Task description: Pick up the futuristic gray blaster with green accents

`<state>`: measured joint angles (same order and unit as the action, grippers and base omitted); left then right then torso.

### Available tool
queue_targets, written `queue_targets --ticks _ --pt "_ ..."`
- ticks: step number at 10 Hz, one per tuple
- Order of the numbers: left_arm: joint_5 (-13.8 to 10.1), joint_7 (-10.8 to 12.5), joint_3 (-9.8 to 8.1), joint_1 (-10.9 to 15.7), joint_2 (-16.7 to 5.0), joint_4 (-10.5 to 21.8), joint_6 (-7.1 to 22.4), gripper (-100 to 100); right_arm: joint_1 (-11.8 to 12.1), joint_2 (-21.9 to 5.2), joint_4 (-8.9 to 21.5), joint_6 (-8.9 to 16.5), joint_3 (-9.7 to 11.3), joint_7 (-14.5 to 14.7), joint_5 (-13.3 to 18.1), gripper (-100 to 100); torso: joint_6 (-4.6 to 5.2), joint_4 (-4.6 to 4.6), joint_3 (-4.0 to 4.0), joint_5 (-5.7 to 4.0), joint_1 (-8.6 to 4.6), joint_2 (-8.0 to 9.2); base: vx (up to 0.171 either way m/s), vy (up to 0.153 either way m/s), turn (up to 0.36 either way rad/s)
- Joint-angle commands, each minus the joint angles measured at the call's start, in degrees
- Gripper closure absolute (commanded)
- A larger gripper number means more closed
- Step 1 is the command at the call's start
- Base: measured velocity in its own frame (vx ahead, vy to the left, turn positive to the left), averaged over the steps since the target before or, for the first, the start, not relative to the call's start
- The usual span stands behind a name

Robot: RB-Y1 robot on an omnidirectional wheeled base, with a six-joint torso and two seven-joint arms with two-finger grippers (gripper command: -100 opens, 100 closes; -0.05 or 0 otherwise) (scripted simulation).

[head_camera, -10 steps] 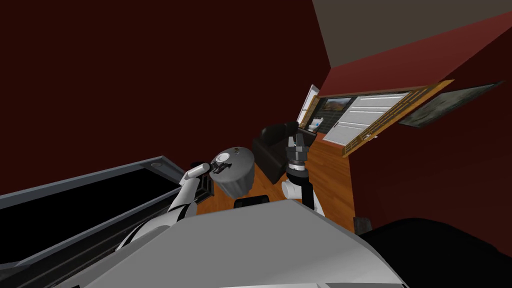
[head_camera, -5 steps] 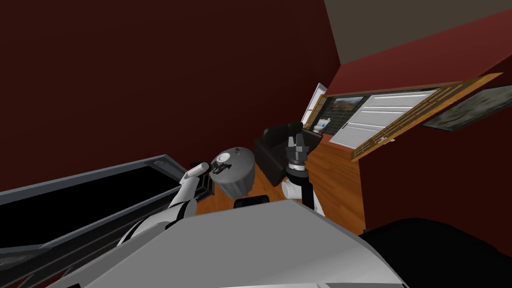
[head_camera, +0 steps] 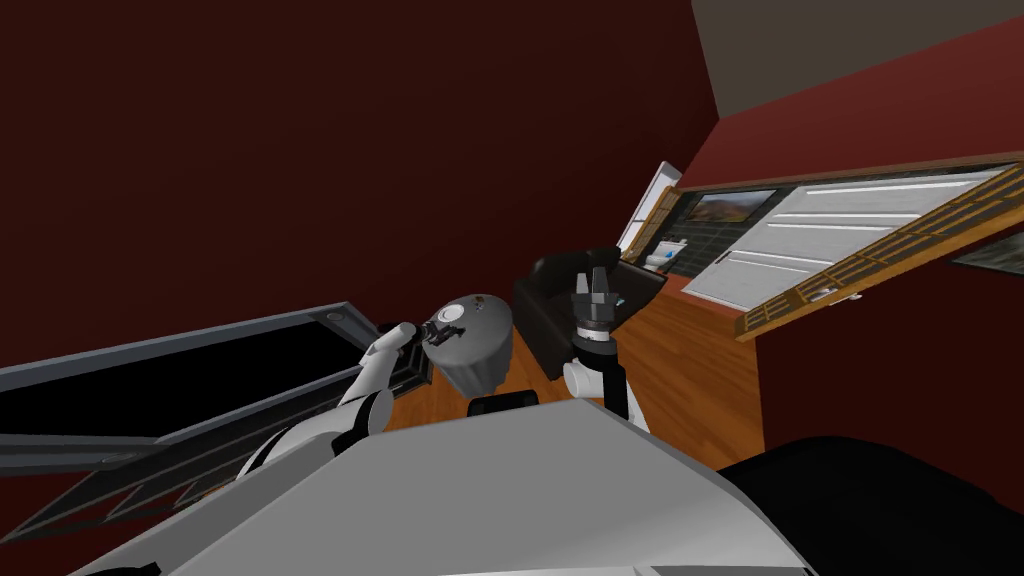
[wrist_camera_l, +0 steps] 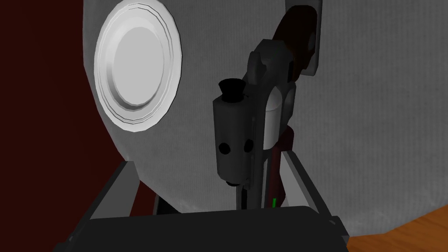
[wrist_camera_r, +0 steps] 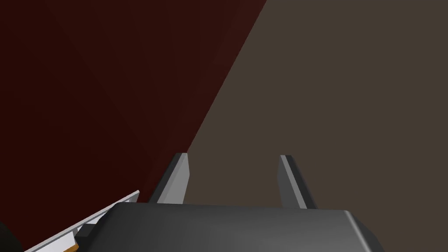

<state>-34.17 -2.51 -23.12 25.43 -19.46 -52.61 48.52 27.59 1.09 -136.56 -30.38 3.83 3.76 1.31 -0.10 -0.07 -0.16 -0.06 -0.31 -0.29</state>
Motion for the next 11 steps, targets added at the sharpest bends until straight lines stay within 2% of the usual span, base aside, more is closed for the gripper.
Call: queue_targets --ticks 1,3,4,6,7,8,10,11 --pt "-2.08 -2.86 -0.47 0.82 -0.46 2.6 -0.03 -100 0.0 0.0 0.0 0.0 0.0 0.0 0.0 0 0.0 0.0 0.0 0.0 0.0 0.0 0.065 -0.125 0.208" --pt "-2.08 -5.83 -0.47 0.82 -0.46 2.6 -0.03 -100 -0.02 0.0 0.0 0.0 0.01 0.0 0.0 0 0.1 0.0 0.0 0.01 0.1 0.0 0.023 -0.037 -0.027" --pt "-4.93 -7.68 -1.41 2.78 -1.39 5.35 -0.11 -100 -0.02 -0.01 0.0 0.0 0.0 0.0 0.0 0 0.08 0.02 0.05 0.06 0.29 0.09 0.055 -0.078 0.325" --pt "-5.56 -11.18 -1.41 2.78 -1.39 6.6 -0.11 -100 -0.01 0.0 0.0 0.0 0.0 0.0 0.0 0 0.07 -0.02 -0.03 0.0 -0.01 -0.04 0.042 -0.093 0.122" --pt "-5.56 -11.73 -1.41 2.78 -1.39 6.6 -0.11 -100 -0.02 -0.01 0.0 0.0 0.01 0.0 0.0 0 0.1 0.0 0.01 0.02 0.12 0.03 0.001 -0.006 -0.048" --pt "-8.38 -13.97 -2.35 4.75 -2.33 9.39 -0.19 -100 -0.02 -0.01 0.0 0.0 0.0 0.0 0.0 0 0.09 0.02 0.06 0.06 0.32 0.12 0.05 -0.089 0.313" --pt "-9.04 -17.29 -2.35 4.75 -2.33 10.61 -0.19 -100 -0.01 0.0 0.0 0.0 0.0 0.0 0.0 0 0.07 -0.02 -0.04 0.0 0.02 -0.05 0.043 -0.085 0.121" --pt "-9.04 -17.63 -2.35 4.75 -2.33 10.61 -0.19 -100 -0.02 -0.01 0.0 0.0 0.0 0.0 0.0 0 0.1 0.0 0.0 0.03 0.16 0.02 -0.004 -0.009 -0.038"
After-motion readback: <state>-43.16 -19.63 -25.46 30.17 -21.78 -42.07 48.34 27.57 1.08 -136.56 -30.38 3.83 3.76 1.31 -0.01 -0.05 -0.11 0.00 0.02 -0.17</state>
